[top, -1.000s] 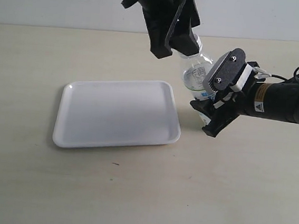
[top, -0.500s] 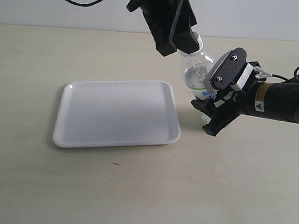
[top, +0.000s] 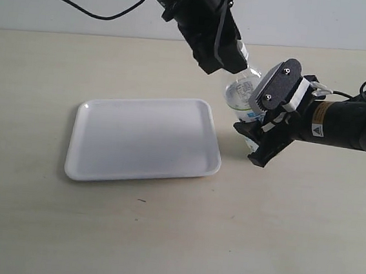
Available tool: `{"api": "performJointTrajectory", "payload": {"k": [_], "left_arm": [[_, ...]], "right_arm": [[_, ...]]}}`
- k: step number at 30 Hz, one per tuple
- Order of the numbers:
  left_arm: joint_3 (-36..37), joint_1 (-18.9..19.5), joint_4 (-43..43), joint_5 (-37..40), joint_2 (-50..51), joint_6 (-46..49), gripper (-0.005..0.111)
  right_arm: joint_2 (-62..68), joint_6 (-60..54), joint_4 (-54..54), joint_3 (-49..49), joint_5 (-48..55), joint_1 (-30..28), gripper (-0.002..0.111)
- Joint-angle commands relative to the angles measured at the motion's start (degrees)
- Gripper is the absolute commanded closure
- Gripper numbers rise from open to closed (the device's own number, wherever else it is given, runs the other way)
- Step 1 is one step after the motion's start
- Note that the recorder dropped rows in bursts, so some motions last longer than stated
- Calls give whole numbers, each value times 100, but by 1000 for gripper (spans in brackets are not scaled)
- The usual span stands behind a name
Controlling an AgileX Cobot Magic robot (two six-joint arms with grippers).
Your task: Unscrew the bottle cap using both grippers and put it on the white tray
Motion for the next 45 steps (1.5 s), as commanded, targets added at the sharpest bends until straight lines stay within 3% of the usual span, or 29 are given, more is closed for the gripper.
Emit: {"api": "performJointTrajectory", "payload": {"k": [1,11,19,23,38,45], "left_arm": [[-51,15,-87,-74,-16,-143,52],[-51,15,257,59,-16,-145,52],[-51,15,257,72,-16,-118,107],[-51,15,234,72,-16,-147,107],[-51,15,-244,614,-16,-3818,107],[-51,15,-257,463,-16,-4815,107]], "right_arm": [[41,-39,-53,-6,200,2,108],[41,-39,-53,-6,200,2,108],[41,-39,-53,-6,200,2,108],[41,-50,-53,-6,200,2,108],[41,-50,-53,-6,242,2,108],[41,-50,-28,-6,294,2,108]]}}
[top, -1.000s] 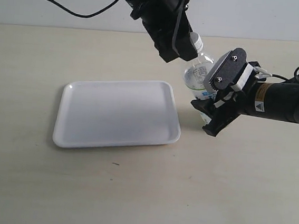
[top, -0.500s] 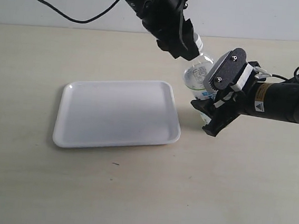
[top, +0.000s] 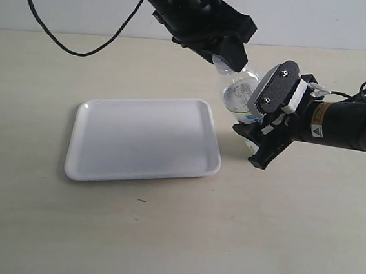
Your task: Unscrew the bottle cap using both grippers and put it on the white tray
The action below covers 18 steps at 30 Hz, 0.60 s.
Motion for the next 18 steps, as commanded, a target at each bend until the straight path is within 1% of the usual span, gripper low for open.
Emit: {"api": "performJointTrajectory", "payload": {"k": [1,7,8,10,12,15,16,18], "left_arm": [[-51,-16,-276,34,-16,-481,107],[-51,-16,-276,-112,-16,-397,105],[-51,-16,-276,-123,-16,-397,101],[-51,-16,-276,-122,-16,-397,88],[-51,-16,-276,-122,-16,-397,69],[-51,-16,-314,-122,-16,-143,48],[-51,-16,-328,-122,-16,56,44],[-51,-16,-328,-122,-16,489,40]], "right_arm": [[41,66,70,-6,307,-11,108],[41,66,70,-6,307,-11,108],[41,66,70,-6,307,-11,108],[41,66,70,-6,307,-11,108],[41,66,70,-6,307,-11,108],[41,66,70,-6,307,-11,108],[41,66,70,-6,307,-11,108],[41,66,70,-6,307,-11,108]]}}
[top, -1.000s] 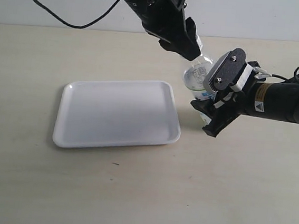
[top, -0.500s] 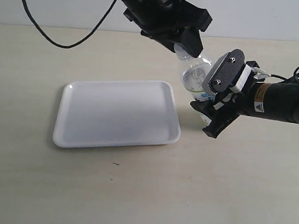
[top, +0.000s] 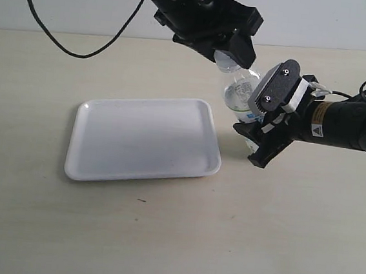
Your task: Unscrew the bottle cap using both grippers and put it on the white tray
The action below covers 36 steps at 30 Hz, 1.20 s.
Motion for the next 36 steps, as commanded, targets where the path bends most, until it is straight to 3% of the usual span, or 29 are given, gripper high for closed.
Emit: {"api": "performJointTrajectory", "payload": {"k": [1,9,19,26,36], "left_arm": [[-51,-16,-170,-23,-16,766,40],[-51,-16,-120,-62,-39,1403,38],[-51,-16,126,-75,-72,3433,35],[-51,-16,136,-87,-108,5461,35],[-51,204,470,-154,-108,5659,35]], "right_arm": [[41,37,14,-6,296,-11,108],[41,37,14,-6,321,-11,108],[221,37,14,-6,321,-11,108],[232,37,14,-6,288,-11,108],[232,37,14,-6,299,-11,108]]}}
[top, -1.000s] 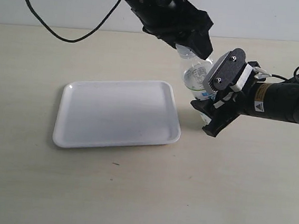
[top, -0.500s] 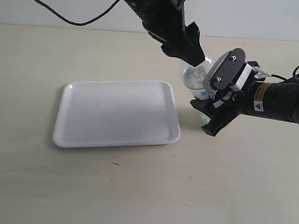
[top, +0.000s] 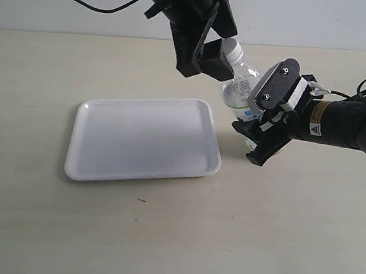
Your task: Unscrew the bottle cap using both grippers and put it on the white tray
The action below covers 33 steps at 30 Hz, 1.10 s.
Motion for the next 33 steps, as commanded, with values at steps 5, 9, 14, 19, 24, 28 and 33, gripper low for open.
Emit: {"api": "performJointTrajectory", "payload": {"k": [5,9,14,19,24,28,33], "left_arm": [[-51,283,-89,-77,-49,57,35],[-51,283,-424,-11,-49,471,36],[-51,283,-702,-7,-49,671,36],[-51,283,-810,36,-49,671,36],[-51,283,-870,103,-49,671,36],[-51,283,-910,158,-37,671,40],[-51,283,-944,224,-37,671,52]], "right_arm": [[120,-5,-43,43,353,-11,108],[120,-5,-32,43,353,-11,108],[120,-5,-32,43,353,-11,108],[120,-5,-32,43,353,-11,108],[120,-5,-32,43,353,-11,108],[120,-5,-32,43,353,-11,108],[120,-5,164,43,353,-11,108]]}}
